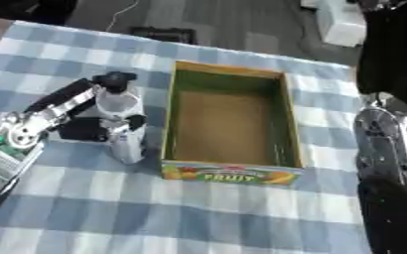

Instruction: Pick up objects on the table and place them in the box.

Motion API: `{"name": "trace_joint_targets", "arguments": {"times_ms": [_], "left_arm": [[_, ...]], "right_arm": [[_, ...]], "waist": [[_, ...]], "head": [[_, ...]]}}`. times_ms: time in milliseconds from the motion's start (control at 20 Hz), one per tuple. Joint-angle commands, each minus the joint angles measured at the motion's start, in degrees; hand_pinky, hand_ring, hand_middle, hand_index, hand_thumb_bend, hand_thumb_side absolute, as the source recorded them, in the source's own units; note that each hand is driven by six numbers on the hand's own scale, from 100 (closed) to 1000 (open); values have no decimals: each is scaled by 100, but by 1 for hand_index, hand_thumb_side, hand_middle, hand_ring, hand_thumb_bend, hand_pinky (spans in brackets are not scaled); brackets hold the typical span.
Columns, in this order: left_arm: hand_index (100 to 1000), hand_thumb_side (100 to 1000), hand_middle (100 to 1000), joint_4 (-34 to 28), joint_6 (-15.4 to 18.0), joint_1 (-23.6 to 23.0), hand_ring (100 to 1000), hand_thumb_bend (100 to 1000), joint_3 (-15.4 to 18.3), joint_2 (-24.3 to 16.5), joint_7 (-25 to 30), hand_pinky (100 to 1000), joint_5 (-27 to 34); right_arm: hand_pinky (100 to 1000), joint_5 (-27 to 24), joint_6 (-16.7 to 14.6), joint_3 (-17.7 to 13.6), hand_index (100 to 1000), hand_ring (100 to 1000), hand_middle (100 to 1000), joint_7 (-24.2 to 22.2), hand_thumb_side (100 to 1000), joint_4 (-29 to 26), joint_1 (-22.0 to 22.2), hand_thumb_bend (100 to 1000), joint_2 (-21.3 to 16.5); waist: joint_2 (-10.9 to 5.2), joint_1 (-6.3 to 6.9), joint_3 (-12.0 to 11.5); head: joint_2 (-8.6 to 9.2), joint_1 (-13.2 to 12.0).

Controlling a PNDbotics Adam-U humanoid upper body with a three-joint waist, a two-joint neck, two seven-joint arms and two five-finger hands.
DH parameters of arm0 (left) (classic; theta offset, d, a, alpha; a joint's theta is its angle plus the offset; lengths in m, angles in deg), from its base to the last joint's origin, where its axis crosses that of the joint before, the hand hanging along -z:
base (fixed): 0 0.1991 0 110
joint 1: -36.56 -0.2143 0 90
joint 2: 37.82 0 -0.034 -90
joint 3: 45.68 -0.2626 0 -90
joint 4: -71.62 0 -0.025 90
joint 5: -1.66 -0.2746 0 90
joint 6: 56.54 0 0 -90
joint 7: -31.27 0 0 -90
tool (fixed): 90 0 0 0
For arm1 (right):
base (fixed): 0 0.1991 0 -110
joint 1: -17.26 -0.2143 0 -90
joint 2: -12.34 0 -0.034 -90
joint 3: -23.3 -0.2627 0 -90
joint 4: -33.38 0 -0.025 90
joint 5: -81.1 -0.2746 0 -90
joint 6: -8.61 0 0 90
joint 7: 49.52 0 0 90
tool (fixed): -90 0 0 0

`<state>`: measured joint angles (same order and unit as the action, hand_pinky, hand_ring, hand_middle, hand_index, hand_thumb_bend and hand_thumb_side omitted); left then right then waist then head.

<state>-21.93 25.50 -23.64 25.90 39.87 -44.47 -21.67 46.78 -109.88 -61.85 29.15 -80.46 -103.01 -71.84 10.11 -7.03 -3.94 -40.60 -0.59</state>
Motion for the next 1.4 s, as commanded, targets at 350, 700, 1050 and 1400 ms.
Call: {"name": "trace_joint_targets", "arguments": {"times_ms": [350, 700, 1050, 1400], "left_arm": [[517, 728, 100, 202, -86, 21, 100, 100, -39, 27, -971, 100, -248], [428, 677, 100, 132, 362, 37, 100, 100, 15, 90, -2022, 100, -778], [393, 668, 100, -894, 389, 818, 100, 100, -92, 90, -2542, 100, -1105], [382, 668, 100, -828, 500, 1564, 100, 100, -281, 203, -2564, 100, -949]], "right_arm": [[405, -36, -10, -30, 662, 435, 517, -3, 790, -74, -122, 100, -10], [405, -48, -4, -42, 662, 434, 516, 23, 789, -74, -126, 100, 10], [404, -85, -32, -29, 660, 432, 515, 53, 788, -74, -148, 100, 16], [403, -192, -58, 8, 658, 430, 514, 58, 785, -74, -233, 100, 91]], "waist": [[-72, 35, 27], [-85, 48, -5], [-125, 88, -4], [-132, 133, 80]], "head": [[40, -61], [84, -91], [188, -176], [292, -290]]}}
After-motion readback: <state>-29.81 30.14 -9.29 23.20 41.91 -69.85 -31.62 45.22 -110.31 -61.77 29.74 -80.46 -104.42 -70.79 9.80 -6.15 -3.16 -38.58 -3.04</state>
